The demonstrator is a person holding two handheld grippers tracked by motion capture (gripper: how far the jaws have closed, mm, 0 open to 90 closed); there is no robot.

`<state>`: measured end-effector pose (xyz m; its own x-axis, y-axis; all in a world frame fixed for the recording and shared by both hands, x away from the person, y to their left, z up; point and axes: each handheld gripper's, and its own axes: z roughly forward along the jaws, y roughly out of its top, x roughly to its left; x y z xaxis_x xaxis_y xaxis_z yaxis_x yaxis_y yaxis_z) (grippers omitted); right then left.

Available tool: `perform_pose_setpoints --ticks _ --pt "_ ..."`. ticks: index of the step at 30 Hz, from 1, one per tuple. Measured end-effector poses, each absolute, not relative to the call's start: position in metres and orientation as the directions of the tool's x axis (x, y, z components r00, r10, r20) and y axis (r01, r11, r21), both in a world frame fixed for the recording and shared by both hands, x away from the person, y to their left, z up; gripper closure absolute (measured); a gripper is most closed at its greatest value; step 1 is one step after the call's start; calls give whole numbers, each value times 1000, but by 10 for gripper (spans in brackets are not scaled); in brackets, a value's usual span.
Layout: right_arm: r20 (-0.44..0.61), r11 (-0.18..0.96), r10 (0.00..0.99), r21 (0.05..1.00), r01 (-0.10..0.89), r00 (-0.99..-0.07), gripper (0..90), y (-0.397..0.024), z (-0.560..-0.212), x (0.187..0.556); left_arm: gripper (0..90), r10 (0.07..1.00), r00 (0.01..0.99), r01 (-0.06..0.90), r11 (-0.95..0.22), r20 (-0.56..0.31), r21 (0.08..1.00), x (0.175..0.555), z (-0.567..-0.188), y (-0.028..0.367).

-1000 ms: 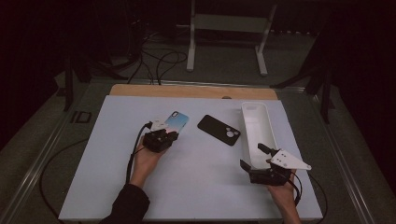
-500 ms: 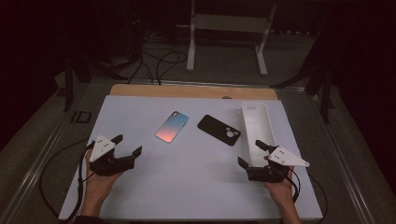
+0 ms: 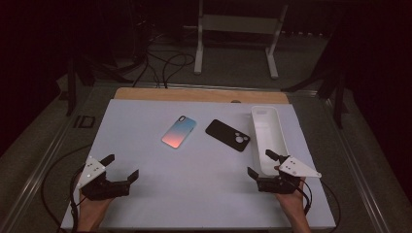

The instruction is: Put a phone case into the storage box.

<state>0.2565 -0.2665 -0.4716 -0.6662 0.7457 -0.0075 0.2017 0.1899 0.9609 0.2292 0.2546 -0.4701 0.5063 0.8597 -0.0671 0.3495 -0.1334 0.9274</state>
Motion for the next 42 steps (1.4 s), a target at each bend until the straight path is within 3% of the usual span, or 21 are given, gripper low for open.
perform_pose_setpoints --ticks 30,42 --pt "-8 191 753 959 207 -658 81 -267 -475 256 0 868 495 379 -169 -45 910 240 -469 245" --pt "-4 177 765 963 205 -643 82 -272 -473 257 0 848 528 447 -241 -37 862 300 -452 217"
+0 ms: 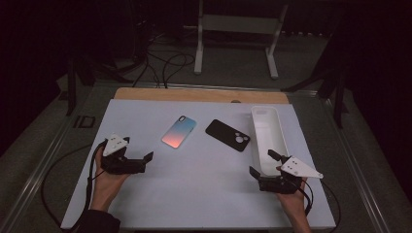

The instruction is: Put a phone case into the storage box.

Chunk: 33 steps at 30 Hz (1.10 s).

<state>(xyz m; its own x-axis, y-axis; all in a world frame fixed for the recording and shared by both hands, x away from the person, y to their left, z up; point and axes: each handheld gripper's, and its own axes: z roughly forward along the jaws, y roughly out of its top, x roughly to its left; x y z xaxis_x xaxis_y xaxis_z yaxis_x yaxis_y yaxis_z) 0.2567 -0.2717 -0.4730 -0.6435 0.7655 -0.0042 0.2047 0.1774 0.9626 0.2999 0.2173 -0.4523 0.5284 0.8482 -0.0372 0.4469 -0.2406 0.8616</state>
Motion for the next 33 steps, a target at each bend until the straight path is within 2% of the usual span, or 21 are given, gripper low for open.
perform_pose_setpoints --ticks 20,33 --pt "2 176 764 962 211 -646 82 -272 -474 257 4 827 561 549 -348 -27 760 384 -459 176" --pt "3 176 761 962 211 -649 82 -272 -474 258 5 818 575 593 -398 -23 700 418 -475 155"
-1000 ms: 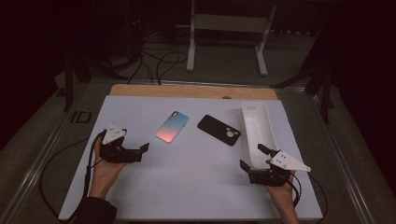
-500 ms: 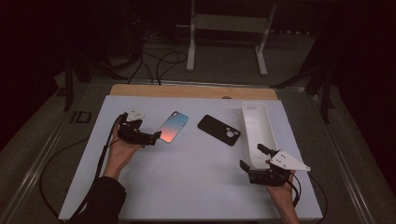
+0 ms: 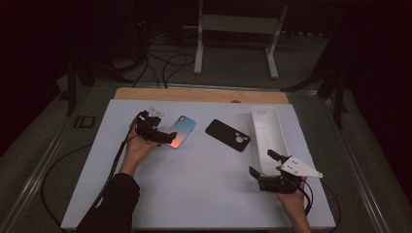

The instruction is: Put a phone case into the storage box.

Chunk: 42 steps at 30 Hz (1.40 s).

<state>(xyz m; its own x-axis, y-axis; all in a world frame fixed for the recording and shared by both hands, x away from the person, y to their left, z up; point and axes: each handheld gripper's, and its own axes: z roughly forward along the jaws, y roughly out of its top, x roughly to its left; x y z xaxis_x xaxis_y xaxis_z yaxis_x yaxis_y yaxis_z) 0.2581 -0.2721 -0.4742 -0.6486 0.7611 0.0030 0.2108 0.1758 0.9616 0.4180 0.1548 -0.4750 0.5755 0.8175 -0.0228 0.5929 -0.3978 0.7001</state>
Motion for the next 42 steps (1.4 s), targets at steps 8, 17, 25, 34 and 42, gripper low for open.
perform_pose_setpoints --ticks 8,17,25,34,42 --pt "8 172 760 962 213 -649 82 -273 -474 259 6 812 582 640 -438 -27 631 438 -485 133" --pt "14 166 761 962 215 -649 82 -274 -474 259 19 811 584 682 -469 -32 561 452 -504 114" --pt "14 165 761 963 214 -649 82 -274 -474 259 74 821 567 722 -463 -57 514 455 -515 111" --pt "12 166 763 963 213 -646 82 -275 -474 259 140 819 573 719 -490 -21 493 452 -515 110" --pt "10 168 763 962 213 -647 82 -274 -474 259 157 820 572 734 -499 -23 461 452 -513 109"
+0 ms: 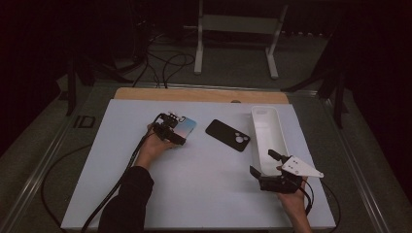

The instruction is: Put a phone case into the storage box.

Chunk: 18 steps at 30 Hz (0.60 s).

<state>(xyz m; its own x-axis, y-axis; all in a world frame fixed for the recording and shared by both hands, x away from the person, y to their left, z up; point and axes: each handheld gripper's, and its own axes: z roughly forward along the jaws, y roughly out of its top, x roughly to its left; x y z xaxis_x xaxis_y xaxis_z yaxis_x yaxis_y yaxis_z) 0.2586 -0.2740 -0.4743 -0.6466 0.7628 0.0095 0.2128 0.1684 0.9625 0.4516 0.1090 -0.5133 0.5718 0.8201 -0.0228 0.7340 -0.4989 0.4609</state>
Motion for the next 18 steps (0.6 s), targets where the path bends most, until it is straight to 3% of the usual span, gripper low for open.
perform_pose_setpoints --ticks 8,18 --pt "12 167 764 962 215 -645 82 -275 -474 259 169 822 569 738 -501 -19 452 450 -512 108" --pt "16 164 765 962 218 -644 82 -275 -474 259 171 818 574 717 -477 -43 508 440 -502 110"
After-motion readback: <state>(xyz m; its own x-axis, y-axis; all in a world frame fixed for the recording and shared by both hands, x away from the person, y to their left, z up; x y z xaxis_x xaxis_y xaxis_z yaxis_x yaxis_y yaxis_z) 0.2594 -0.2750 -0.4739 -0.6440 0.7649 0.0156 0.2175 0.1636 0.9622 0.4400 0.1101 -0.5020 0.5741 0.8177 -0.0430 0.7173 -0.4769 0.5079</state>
